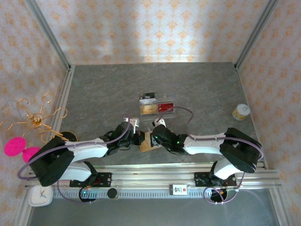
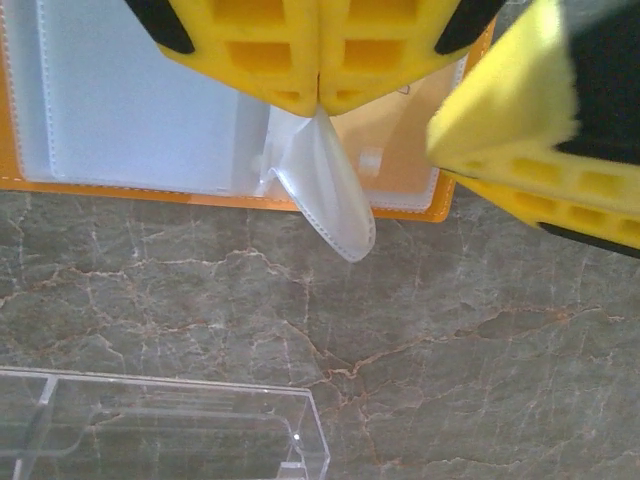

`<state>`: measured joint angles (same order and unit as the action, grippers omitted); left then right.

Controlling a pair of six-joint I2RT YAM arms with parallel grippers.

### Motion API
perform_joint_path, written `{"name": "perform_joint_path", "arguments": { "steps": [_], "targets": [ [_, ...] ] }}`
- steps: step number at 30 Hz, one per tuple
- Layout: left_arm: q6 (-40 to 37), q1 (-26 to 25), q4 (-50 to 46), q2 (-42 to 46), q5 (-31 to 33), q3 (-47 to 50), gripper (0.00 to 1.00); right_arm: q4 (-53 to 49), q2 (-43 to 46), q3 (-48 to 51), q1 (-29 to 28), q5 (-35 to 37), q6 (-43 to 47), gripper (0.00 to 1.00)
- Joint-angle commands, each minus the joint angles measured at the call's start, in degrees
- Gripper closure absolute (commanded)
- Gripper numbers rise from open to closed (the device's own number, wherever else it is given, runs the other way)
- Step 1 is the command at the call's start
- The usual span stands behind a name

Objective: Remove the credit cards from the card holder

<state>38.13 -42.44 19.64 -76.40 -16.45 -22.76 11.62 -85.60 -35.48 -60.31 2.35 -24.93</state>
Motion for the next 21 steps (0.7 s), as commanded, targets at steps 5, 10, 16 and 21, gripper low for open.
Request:
{"name": "perform_joint_path", "arguments": {
  "steps": [5, 10, 16, 21],
  "targets": [
    [-0.8, -2.6, 0.5, -6.4, -3.6, -6.8, 0.98, 0.9, 8.7, 2.8, 0.0, 5.3, -5.1, 0.61],
    [-2.0, -4.8, -0.5, -12.9, -7.3, -12.3, 0.97, -5.6, 20.8, 6.8, 0.6, 11.6, -8.3, 0.58],
    [-2.4, -5.9, -2.5, -17.7, -8.1, -17.6, 0.96, -8.0, 27.6, 10.3, 3.4, 7.3, -10.4, 0.59],
    [0.7, -2.9, -2.1, -6.2, -3.7, -11.6, 0.92, -7.1, 25.8, 8.9, 5.2, 1.1, -6.9, 0.62]
  ]
}}
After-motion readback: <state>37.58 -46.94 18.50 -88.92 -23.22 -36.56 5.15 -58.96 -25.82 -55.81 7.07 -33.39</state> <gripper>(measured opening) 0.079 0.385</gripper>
